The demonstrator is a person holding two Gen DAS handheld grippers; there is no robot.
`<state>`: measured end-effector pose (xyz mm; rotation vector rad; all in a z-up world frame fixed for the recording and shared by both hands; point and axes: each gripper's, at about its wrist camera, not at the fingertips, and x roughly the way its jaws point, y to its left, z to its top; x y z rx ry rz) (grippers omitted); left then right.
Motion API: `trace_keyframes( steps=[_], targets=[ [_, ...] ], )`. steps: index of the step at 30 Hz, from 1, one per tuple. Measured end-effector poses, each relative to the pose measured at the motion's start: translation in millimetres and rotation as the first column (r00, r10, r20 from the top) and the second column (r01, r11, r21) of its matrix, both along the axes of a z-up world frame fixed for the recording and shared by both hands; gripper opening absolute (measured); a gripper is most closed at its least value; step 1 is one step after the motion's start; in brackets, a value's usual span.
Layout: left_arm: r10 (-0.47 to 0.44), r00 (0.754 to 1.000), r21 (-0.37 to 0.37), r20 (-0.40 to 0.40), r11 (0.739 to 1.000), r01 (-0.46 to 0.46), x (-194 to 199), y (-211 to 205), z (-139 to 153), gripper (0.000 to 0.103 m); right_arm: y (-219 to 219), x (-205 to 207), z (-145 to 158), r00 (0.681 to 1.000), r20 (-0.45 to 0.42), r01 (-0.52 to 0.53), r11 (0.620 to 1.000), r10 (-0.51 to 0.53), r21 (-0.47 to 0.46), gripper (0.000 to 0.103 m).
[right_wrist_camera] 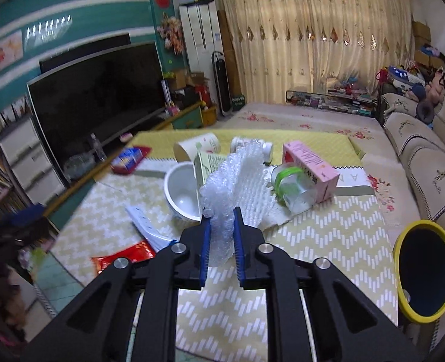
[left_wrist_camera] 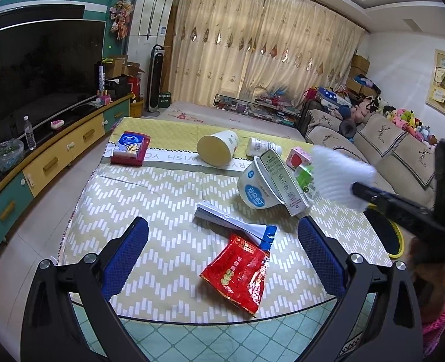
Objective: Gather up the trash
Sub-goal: 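Grasp the white foam net on the table with the right gripper, then carry the foam net to the bin and release it with the right gripper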
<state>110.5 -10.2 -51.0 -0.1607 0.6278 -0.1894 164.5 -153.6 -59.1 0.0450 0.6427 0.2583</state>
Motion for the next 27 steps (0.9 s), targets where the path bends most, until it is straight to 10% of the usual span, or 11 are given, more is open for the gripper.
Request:
trace_keyframes(
  steps=[12,27],
  targets=[
    [-0.033,0.999,0.004,-0.009,0.999,0.033,1,-18,-8,0.098,-106,-47,9,0.971,0.026,0.233,0.966,-0.238,0.110,0.014],
    [-0.098,0.994,0.038,-0.048,0.994,0.100,19,-66,-18,0.098,-266,-49,-63,0.799,-0.120,0.600,0.795,-0.589,0.090,0.015]
  ],
)
